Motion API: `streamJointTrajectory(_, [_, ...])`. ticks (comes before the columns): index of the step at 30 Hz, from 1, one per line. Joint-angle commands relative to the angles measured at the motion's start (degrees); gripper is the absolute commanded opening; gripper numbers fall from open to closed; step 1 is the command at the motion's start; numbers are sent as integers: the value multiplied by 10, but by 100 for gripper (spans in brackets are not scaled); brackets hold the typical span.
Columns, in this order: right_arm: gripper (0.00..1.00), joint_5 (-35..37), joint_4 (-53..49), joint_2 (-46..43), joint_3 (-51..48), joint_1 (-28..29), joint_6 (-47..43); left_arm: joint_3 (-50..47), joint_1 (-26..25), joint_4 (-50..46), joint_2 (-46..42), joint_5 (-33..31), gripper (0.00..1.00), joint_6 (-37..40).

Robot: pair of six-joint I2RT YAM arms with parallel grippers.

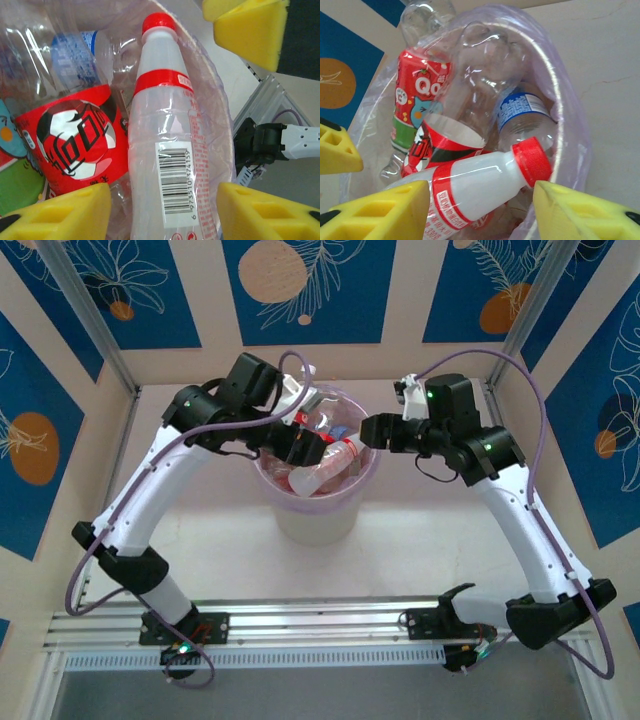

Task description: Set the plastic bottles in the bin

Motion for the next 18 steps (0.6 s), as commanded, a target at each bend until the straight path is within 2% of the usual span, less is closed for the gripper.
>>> streamJointTrajectory(1, [51,11,-21,2,14,20,-6,-32,-4,16,-10,6,55,-8])
streamJointTrajectory(9, [42,8,-4,30,7,64,5,-73,-5,26,-18,-3,51,-14])
streamJointTrajectory(18, [41,16,4,45,4,80,8,-70,-5,19,-6,-11,50,-2])
